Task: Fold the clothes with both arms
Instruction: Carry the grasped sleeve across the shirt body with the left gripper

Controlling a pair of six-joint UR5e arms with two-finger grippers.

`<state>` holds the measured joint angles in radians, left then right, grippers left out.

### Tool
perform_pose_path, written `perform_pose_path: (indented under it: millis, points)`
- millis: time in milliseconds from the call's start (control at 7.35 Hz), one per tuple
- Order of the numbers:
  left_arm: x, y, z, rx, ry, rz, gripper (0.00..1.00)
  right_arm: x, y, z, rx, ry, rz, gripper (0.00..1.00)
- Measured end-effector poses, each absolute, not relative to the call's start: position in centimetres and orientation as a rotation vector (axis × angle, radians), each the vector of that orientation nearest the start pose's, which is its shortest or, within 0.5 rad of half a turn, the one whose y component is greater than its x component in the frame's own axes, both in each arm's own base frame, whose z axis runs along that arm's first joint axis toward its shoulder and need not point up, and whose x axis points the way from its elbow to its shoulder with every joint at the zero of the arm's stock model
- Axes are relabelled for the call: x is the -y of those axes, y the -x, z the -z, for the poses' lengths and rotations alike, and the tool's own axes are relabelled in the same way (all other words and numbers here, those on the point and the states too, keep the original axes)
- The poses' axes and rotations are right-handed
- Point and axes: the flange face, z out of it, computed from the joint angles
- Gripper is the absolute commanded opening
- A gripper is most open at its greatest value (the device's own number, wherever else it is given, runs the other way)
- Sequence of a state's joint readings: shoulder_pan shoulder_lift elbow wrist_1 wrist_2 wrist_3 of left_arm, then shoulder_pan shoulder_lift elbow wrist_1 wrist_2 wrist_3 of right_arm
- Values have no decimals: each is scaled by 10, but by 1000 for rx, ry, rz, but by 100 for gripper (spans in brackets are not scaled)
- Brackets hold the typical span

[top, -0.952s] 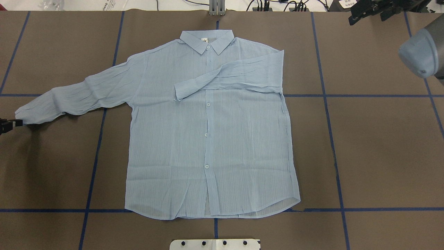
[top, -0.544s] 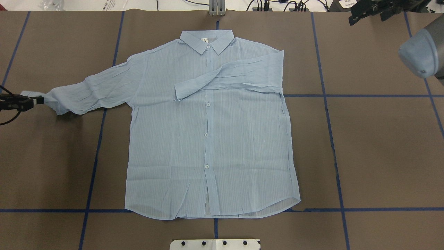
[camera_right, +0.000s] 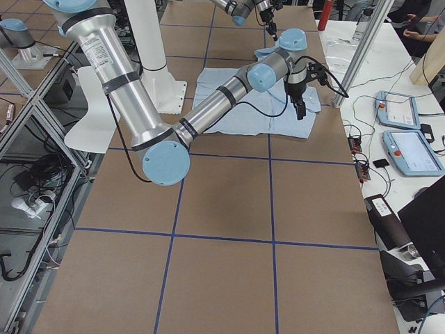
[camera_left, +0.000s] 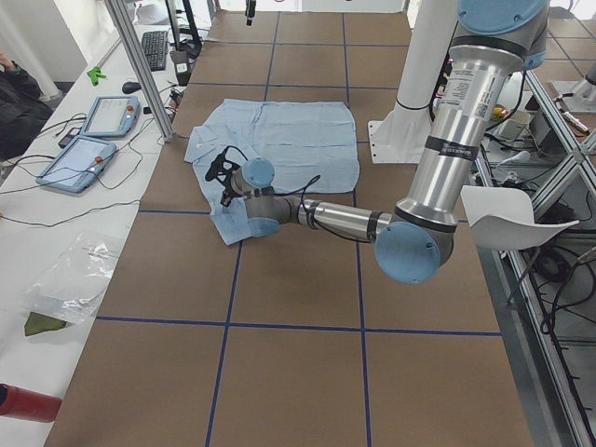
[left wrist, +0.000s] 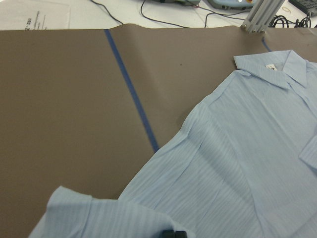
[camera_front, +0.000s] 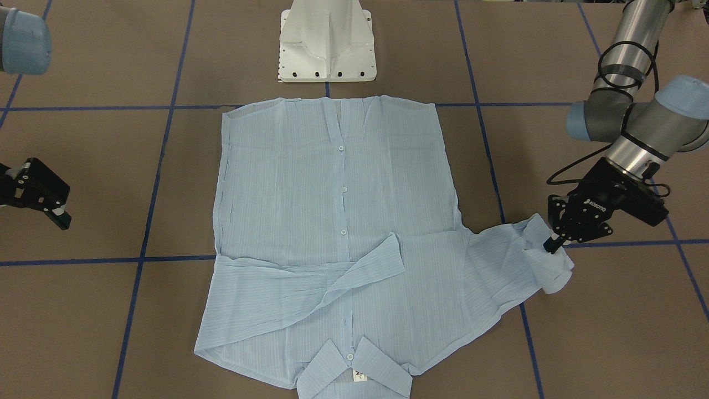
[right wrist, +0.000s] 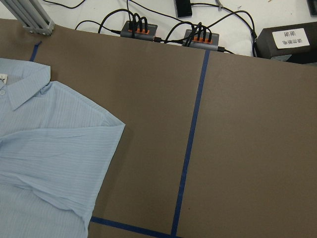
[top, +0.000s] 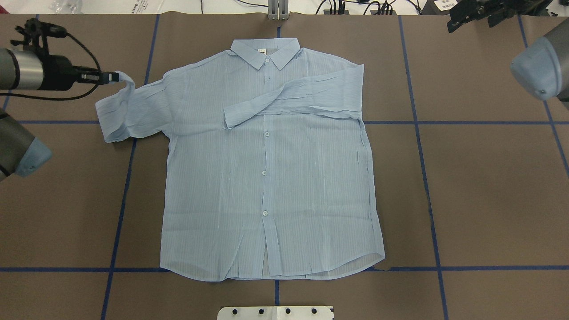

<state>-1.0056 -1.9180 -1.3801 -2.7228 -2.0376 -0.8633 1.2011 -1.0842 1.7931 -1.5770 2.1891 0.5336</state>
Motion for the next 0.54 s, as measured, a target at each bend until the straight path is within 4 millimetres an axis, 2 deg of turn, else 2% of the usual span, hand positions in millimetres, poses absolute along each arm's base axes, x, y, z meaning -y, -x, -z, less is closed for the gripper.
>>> perform_pose_path:
  millis: [136, 272, 544]
  points:
    - [606, -289, -386, -1146, -707, -65, 0, 610, 155, -280, 828, -353, 65, 100]
    - [609, -309, -347, -1178, -711, -77, 0, 610, 155, -280, 828, -353, 65, 100]
    - [595, -366, -262, -1316, -674, -44, 0, 610, 156, -280, 828, -352, 65, 100]
